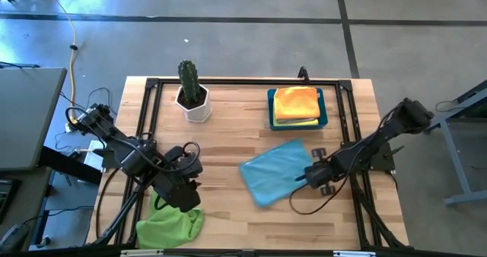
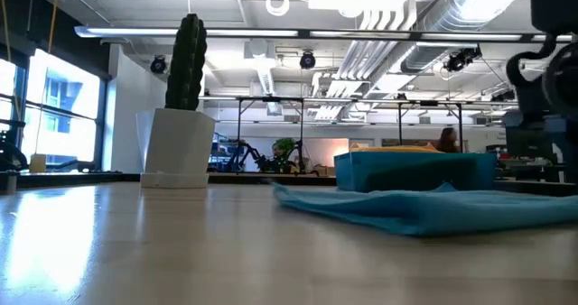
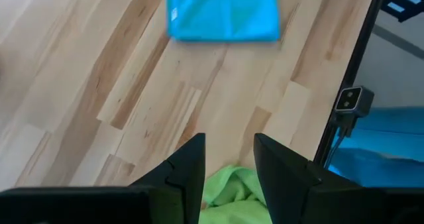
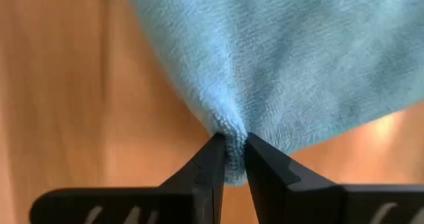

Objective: Fold microfiber towels
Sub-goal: Fold the blue microfiber cloth

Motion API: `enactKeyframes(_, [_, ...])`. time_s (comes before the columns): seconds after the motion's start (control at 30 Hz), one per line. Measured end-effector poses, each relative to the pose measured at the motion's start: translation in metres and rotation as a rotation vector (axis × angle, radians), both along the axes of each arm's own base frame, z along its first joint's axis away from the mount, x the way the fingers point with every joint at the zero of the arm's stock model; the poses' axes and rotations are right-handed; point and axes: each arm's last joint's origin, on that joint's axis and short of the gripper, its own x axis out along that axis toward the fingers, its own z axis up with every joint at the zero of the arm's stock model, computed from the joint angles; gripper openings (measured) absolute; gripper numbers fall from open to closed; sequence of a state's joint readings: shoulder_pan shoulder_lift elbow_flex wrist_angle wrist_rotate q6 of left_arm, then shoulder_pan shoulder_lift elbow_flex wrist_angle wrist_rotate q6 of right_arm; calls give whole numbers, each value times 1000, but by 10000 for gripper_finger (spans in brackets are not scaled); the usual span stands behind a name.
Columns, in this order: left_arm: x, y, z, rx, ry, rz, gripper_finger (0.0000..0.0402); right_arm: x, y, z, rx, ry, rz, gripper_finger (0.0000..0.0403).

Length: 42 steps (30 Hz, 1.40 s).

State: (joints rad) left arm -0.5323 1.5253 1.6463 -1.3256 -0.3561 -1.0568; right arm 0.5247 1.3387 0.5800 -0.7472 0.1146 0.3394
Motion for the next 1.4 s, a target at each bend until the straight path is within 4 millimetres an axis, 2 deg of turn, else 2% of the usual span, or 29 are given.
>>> enactKeyframes(0.17, [0, 0, 0, -1, -5, 15, 117, -16, -10, 17, -13, 21, -85, 49])
enactKeyframes(0.33, [1, 0, 0, -7, -13, 17, 117, -16, -8, 31, 118, -96, -188, 59])
enactKeyframes(0.5, [2, -1, 1, -15, -28, 15, 117, -10, -5, 43, 227, -234, -228, 97])
enactKeyframes(0.67, [4, -2, 2, -25, -46, 14, 117, 8, 5, 52, 335, -422, -153, 135])
enactKeyframes(0.77, [4, -2, 2, -26, -47, 15, 117, 20, 11, 53, 321, -522, -73, 145])
enactKeyframes(1.13, [10, -6, 5, -67, -116, 15, 117, 80, 23, 29, 309, -797, 95, 145])
enactKeyframes(1.27, [12, -7, 6, -82, -139, 18, 117, 93, 31, 17, 370, -804, 78, 145])
enactKeyframes(1.4, [14, -8, 8, -105, -170, 25, 117, 104, 51, 18, 427, -773, 91, 145])
